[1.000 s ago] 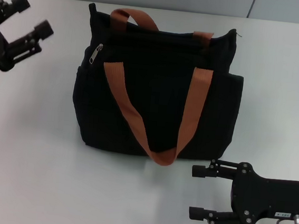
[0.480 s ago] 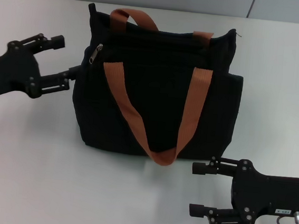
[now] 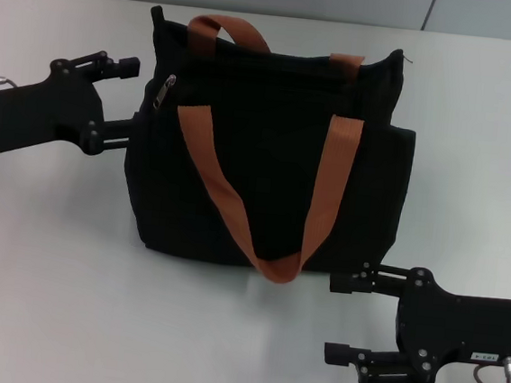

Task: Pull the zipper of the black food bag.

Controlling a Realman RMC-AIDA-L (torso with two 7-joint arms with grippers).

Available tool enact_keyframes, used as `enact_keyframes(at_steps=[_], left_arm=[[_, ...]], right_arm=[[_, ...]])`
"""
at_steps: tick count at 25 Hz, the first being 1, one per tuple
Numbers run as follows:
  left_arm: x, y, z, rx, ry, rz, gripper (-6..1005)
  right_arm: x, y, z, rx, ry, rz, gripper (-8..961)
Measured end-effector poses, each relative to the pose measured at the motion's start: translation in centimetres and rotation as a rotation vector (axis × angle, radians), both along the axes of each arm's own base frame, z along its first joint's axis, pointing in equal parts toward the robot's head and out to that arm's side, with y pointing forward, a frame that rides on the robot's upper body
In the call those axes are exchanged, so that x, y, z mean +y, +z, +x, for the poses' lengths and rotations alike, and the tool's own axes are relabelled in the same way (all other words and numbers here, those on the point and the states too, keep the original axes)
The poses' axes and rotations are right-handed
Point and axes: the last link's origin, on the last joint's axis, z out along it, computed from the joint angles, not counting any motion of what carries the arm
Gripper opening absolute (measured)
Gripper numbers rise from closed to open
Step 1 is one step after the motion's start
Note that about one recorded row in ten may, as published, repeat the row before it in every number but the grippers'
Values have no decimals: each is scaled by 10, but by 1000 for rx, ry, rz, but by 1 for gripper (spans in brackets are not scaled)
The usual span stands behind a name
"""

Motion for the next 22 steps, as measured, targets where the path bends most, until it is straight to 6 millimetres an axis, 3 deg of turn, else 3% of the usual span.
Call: enact_keyframes(at_steps=[9,15,17,22], left_arm=[[1,4,0,20,-41,75,807],[-2,7,-2,-2,-38,116,598],[-2,6,-2,-2,-41,116,357],[-6,5,0,-14,-59,111,247]], right_arm=[[1,0,-1,6,-6,8,786],[1,0,-1,8,-8,8,786],[1,0,-1,9,-7,7,786],[2,1,-2,17,-14,14,786]])
